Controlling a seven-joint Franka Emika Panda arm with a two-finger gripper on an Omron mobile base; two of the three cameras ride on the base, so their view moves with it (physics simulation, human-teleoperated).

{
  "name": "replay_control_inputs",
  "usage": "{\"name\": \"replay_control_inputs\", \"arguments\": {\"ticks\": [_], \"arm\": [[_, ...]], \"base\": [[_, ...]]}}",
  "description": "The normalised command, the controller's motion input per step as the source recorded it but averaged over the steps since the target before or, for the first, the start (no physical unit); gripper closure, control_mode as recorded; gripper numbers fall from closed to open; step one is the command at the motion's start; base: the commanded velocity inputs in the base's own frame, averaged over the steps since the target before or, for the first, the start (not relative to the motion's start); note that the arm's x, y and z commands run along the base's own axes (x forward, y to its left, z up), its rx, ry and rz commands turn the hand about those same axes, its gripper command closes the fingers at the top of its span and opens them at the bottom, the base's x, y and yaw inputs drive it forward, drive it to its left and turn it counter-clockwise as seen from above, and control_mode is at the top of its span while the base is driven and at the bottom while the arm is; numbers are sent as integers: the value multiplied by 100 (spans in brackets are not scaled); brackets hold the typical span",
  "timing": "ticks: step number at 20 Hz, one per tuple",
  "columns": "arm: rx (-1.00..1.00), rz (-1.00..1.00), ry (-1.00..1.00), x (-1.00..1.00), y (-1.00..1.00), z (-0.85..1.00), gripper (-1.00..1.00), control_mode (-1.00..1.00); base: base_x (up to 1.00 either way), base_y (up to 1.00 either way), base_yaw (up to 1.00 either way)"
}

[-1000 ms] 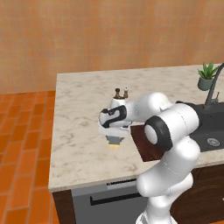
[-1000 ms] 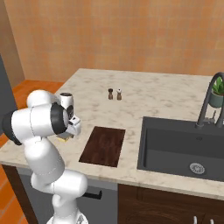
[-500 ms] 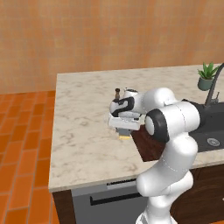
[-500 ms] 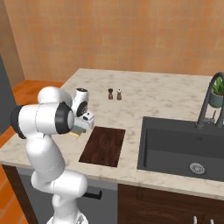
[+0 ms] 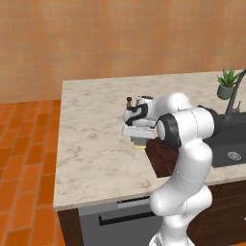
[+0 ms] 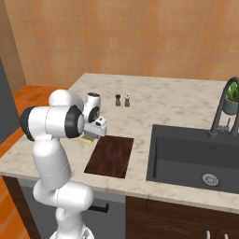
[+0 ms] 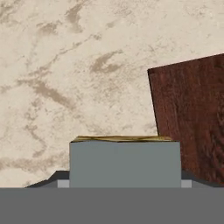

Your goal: Pick up the sponge from the counter and clean the cutting board by briefly scrubbing or pressing down on the cutting board. Once finished, release the sponge.

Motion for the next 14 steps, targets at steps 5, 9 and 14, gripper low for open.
{"name": "replay_control_inputs", "arguments": {"ticks": [5, 9, 14], "arm": [[2, 0, -2, 48, -44, 0, 100, -100], [-1, 0, -4, 8, -30, -8, 100, -100], [-6, 0, -7, 0, -17, -29, 100, -100]], "base": [[0, 0, 0], [0, 0, 0], [0, 0, 0]]}}
